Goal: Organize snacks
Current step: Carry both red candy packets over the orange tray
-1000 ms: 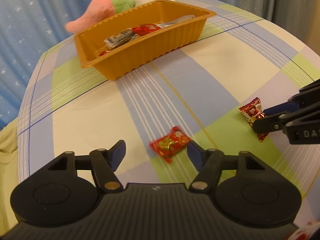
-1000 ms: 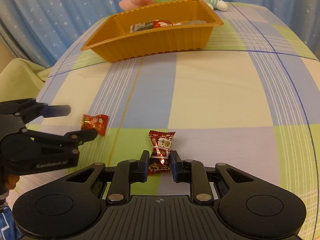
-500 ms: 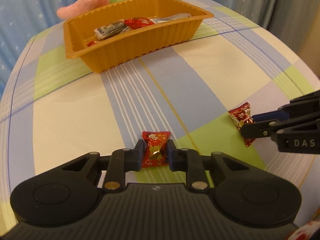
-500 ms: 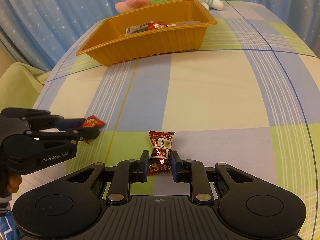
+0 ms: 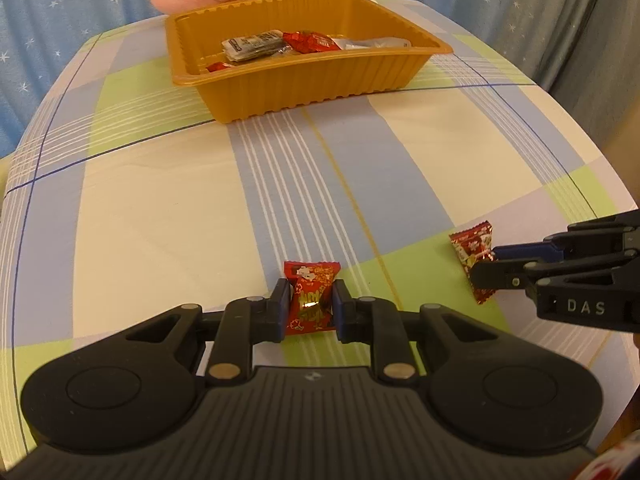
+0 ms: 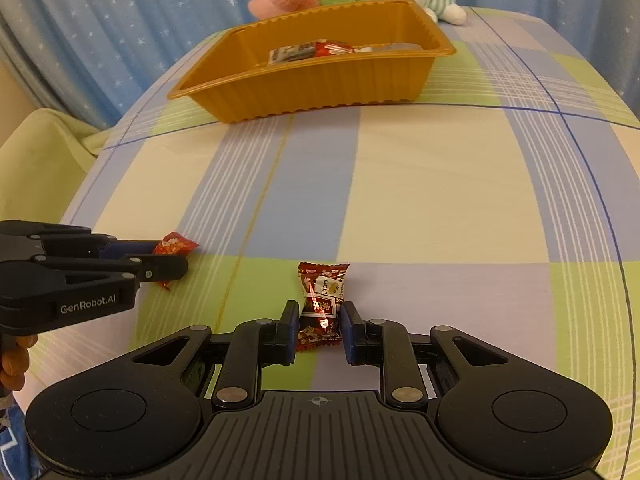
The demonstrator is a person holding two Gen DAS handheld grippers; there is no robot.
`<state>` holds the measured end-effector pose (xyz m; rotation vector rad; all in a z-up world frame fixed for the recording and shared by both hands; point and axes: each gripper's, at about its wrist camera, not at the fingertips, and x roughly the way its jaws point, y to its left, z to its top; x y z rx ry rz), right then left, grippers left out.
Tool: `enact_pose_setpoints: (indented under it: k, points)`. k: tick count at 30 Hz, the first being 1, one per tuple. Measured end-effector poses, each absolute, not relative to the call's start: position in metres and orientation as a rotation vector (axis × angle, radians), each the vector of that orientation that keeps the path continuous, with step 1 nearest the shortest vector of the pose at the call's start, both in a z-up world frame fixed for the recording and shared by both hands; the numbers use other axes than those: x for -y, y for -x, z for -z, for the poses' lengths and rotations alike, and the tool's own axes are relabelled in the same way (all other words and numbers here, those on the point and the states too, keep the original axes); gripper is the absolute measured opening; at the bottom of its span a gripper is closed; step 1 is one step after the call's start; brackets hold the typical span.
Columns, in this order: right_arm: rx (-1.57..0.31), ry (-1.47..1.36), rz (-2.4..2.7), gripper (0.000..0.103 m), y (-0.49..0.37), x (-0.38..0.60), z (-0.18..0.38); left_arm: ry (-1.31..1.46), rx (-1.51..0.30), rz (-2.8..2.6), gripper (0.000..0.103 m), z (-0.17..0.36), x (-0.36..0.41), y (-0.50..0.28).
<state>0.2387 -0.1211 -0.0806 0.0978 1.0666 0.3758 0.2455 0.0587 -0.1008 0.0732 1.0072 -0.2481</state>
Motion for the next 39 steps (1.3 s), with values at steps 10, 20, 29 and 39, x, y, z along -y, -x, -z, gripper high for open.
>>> enact_pose_setpoints:
  k: [10,20,29,39]
  points:
    - [-1.043,-0.100,-0.410,0.020,-0.236,0.120,0.072,-0.045,-0.967,0.218,0.020,0.084,-0.063,-0.235]
    - [-0.989,-0.162,-0.431,0.020,-0.245,0.129,0.049,-0.031,-0.889,0.193,0.020,0.056,-0.065,-0.242]
    - [-0.909,-0.225,-0.419,0.020,-0.281,0.144,0.020,-0.029,-0.809,0.183,0.020,0.028,-0.060,-0.277]
    - [-0.831,-0.249,-0.420,0.020,-0.336,0.146,-0.002,-0.024,-0.764,0.190,0.020,0.010,-0.046,-0.335]
